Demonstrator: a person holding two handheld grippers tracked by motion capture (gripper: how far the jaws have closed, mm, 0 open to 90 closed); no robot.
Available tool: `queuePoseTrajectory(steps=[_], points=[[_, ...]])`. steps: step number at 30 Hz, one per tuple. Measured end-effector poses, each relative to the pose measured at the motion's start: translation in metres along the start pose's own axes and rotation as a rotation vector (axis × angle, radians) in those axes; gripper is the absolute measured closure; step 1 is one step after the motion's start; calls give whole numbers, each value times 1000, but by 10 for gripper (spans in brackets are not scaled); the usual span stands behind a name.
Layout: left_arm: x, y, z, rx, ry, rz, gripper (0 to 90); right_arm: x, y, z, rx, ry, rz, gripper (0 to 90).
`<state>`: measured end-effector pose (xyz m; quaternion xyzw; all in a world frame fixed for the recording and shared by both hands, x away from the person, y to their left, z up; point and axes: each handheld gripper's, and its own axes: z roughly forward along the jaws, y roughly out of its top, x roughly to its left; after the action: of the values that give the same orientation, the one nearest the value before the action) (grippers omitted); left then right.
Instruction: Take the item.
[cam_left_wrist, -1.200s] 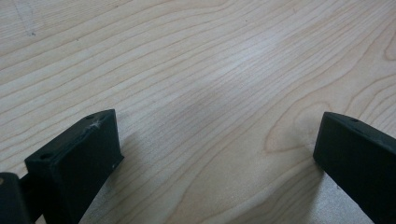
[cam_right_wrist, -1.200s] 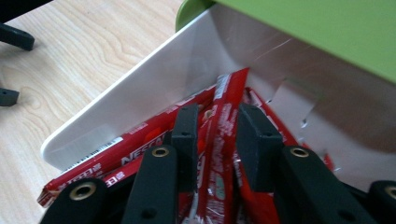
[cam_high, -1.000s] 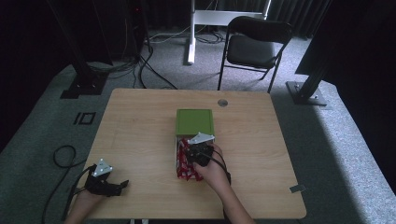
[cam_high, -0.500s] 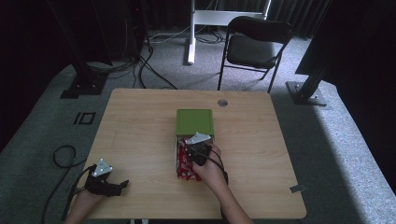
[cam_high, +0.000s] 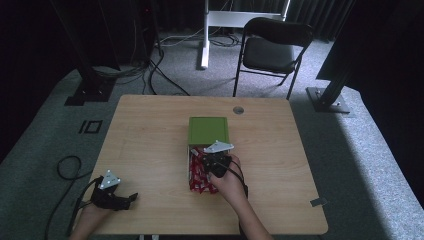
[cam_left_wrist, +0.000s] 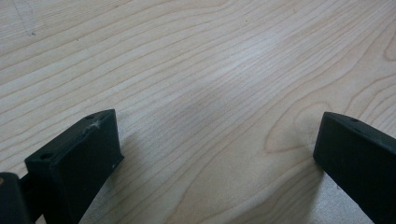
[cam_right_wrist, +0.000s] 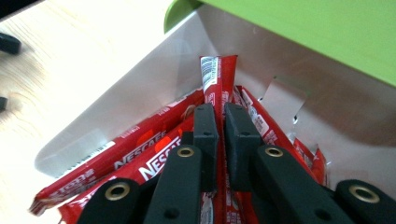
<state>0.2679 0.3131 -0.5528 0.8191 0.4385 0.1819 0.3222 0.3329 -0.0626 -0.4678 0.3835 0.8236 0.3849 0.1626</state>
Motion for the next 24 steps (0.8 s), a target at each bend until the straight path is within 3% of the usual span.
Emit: queuePoseTrajectory(steps=[15, 24], points=[[0, 0, 0, 0, 0, 0, 15, -1, -2, -28, -43, 57, 14, 841], [0, 0, 0, -1, 0, -2, 15, 3, 0, -53, -100, 90, 8, 842]])
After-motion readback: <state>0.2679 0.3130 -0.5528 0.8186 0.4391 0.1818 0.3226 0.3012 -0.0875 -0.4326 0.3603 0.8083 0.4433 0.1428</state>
